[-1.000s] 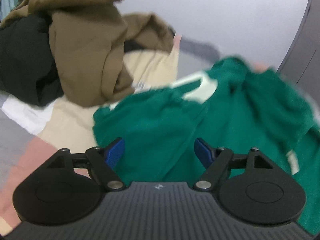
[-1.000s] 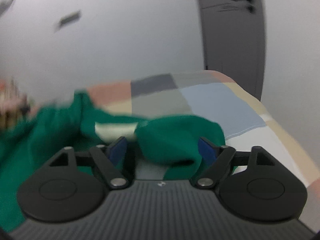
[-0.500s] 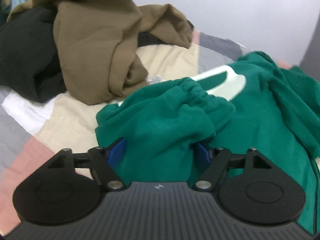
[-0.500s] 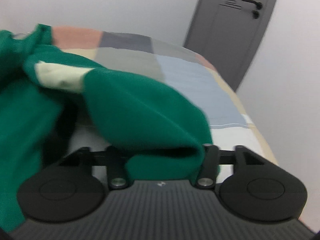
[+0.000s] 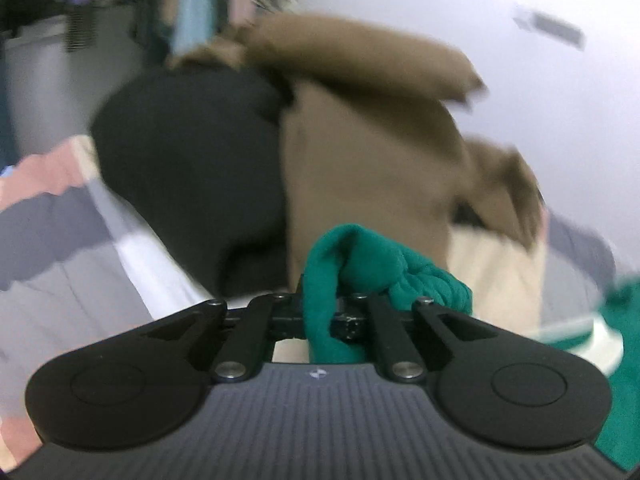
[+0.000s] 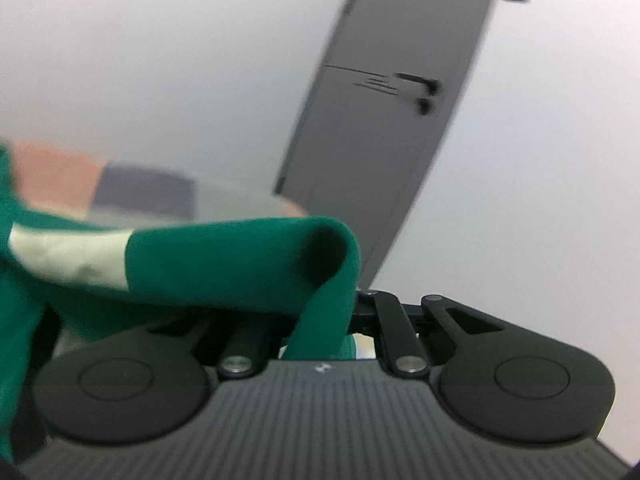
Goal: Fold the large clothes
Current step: 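Pull the sleeve cuff with the left gripper while the right gripper holds the hoodie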
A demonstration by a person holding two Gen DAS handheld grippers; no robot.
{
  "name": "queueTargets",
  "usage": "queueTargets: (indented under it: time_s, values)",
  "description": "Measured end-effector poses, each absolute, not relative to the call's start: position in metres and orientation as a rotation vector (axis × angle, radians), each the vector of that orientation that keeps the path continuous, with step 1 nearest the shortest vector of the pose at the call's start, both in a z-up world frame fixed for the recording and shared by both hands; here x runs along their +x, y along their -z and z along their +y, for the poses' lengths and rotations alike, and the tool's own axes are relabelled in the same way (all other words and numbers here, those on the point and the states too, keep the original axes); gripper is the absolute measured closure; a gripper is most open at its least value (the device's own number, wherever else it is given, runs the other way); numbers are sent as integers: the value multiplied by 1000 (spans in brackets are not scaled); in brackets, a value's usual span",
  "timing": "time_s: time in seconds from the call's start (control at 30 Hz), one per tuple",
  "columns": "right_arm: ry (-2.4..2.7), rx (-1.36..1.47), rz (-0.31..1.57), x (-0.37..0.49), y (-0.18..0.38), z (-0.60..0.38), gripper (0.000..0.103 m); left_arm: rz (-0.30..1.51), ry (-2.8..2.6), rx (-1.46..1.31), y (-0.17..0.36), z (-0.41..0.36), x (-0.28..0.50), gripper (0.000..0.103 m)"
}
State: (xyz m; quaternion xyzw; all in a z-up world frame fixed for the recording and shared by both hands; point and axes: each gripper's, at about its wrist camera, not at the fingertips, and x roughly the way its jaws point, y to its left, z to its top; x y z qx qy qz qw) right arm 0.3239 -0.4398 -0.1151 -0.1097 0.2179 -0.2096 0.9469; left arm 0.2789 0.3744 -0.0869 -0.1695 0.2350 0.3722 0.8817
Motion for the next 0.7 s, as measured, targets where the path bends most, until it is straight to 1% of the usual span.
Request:
queueTargets:
  time_s: [0.13, 0.23, 0.33, 0.47, 0.6, 0.7]
  values:
    - [497, -113, 447, 353, 86, -490, 92, 393, -847, -325, 72, 397, 282, 96]
    - [508, -42, 470, 376, 84, -517, 93, 377, -912, -266, 77, 414, 288, 96]
    - [518, 4, 532, 398, 103, -535, 92, 420, -966, -221, 97, 429, 296, 96]
    - [545, 84, 623, 420, 152, -554, 92, 469, -998, -118, 121, 433, 309, 95]
    - [537, 120, 619, 417, 191, -564, 92, 476, -1029, -103, 128, 429, 315, 95]
    - [521, 119, 598, 412, 198, -565, 91, 479, -1030, -116, 129, 433, 316, 95]
